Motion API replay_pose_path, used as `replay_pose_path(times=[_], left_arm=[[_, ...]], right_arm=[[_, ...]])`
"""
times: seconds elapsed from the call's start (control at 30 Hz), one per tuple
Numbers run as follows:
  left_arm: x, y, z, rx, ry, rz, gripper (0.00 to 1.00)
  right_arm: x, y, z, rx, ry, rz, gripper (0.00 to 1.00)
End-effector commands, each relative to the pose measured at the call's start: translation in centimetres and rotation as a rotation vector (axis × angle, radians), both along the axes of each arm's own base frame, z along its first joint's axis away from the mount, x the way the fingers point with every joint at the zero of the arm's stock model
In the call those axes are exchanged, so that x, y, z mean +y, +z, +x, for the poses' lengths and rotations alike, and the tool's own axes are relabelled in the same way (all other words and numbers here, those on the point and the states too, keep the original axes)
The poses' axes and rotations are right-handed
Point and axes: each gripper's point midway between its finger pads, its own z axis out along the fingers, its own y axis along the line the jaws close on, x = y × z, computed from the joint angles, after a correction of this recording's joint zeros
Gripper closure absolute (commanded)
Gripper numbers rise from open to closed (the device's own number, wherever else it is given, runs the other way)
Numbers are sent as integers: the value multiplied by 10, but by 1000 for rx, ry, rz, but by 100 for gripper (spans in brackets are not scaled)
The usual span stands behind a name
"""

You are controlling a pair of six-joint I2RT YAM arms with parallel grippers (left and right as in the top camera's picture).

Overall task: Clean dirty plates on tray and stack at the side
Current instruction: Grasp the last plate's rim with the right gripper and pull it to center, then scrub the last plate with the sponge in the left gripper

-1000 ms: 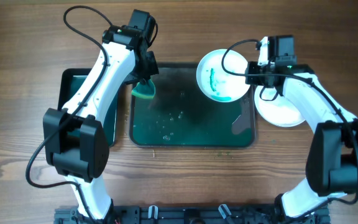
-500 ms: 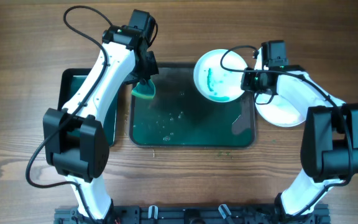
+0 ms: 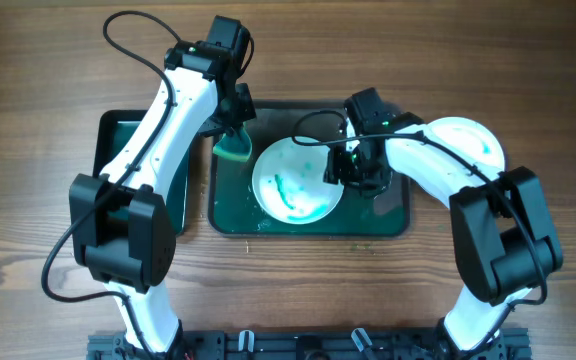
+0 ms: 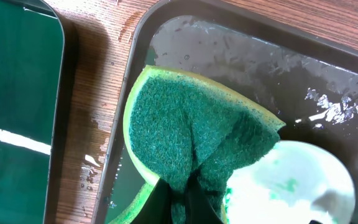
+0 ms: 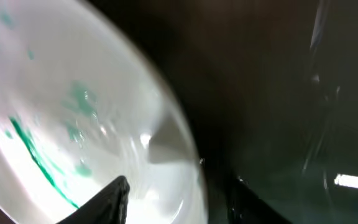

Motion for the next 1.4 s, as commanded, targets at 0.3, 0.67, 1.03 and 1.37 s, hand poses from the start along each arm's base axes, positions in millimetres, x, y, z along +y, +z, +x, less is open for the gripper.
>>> replay_pose_path(times=[0.3,0.67,1.03,1.37], left_arm=[[-4,-4,-3,10,0,-17,96],[-52,-51,-26,28,-32,-83,96],[-100,-132,-58,196,-145,-233,96],[-36,-117,-51,160,128,96,96]], right_arm=[[20,-3,14,-117,154,31,96],[1,-18,11,-22,-224,-84,96],[7,-17,12,-43,-157,-60,96],[9,-16,12,-45,-145,-49,96]])
